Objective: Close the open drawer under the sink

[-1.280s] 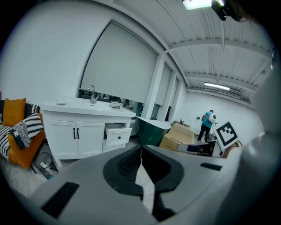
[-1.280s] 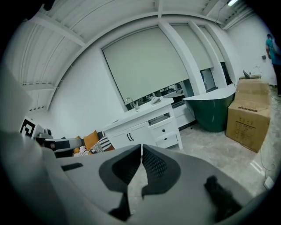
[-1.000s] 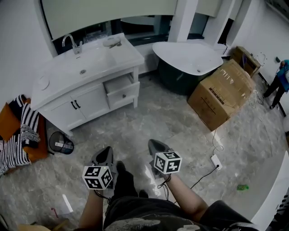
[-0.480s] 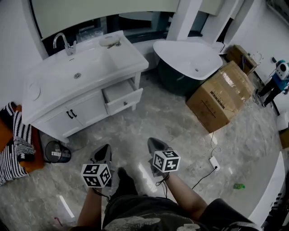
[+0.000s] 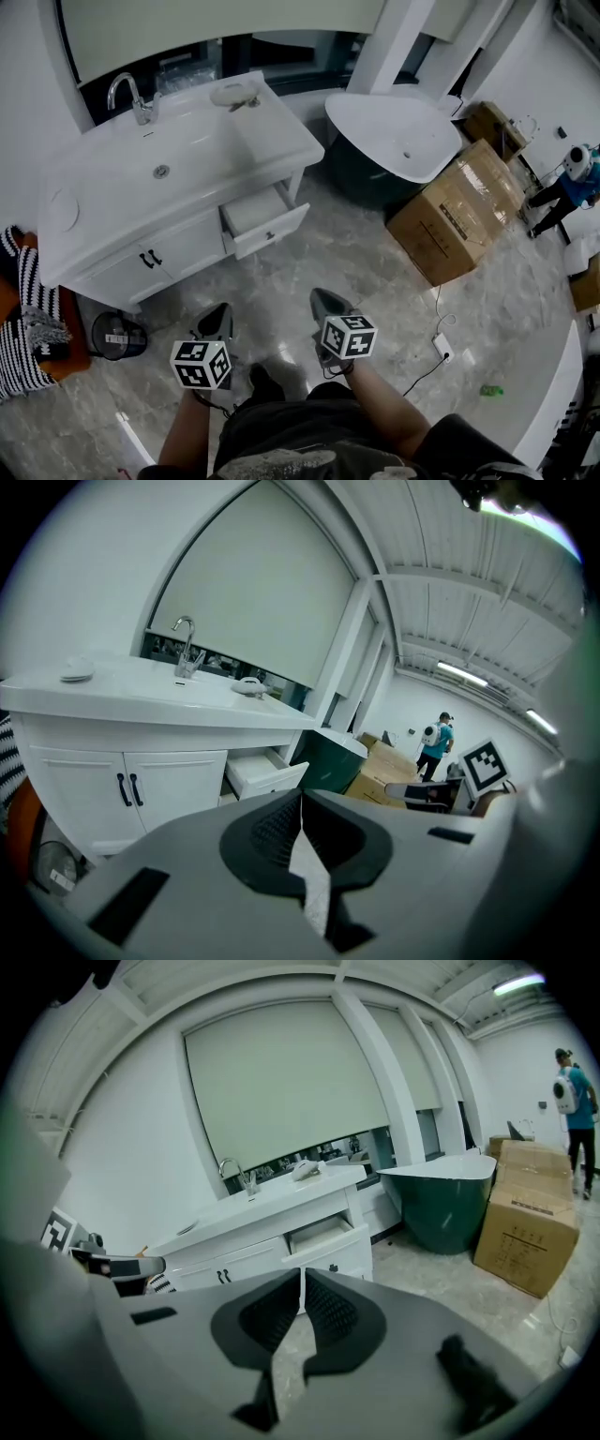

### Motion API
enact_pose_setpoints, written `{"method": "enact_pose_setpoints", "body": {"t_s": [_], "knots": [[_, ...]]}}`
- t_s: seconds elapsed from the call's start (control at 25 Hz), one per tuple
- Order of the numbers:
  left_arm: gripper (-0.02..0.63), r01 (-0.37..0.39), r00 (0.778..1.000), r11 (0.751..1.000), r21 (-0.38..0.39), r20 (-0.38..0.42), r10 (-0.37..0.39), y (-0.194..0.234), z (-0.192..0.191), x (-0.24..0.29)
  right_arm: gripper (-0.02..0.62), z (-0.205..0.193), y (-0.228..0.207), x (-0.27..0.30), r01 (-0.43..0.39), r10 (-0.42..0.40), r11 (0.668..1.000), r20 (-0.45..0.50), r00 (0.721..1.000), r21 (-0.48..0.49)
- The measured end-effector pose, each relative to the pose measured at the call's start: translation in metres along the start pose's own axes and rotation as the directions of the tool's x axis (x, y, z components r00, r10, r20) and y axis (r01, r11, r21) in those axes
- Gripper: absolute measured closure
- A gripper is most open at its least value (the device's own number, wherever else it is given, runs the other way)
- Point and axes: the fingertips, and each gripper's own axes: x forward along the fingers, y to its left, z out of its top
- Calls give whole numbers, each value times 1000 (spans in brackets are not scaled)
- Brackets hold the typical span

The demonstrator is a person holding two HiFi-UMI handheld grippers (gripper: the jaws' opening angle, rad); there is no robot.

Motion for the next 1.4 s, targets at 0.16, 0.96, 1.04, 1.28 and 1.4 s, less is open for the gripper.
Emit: {"method": "enact_pose_setpoints", "body": {"t_s": [0.16, 0.96, 1.04, 1.28, 1.4], "knots": [[591, -1, 1000, 1000, -9, -9, 1, 22, 5, 11, 568, 5, 4, 24, 10, -10, 1000, -10, 1000, -6], [591, -164, 984, 982, -92, -81, 156, 68, -24, 99, 400, -18, -46, 181, -74, 55, 992, -178, 982, -102], [591, -180, 981, 979, -100, -90, 171, 73, -27, 115, 402, -19, -54, 198, -71, 48, 990, -184, 982, -119], [591, -203, 975, 971, -124, -112, 190, 89, -39, 159, 403, -27, -74, 252, -66, 38, 990, -211, 977, -126], [591, -216, 972, 966, -140, -123, 200, 94, -49, 176, 403, -36, -83, 274, -81, 52, 989, -227, 972, -121]]}}
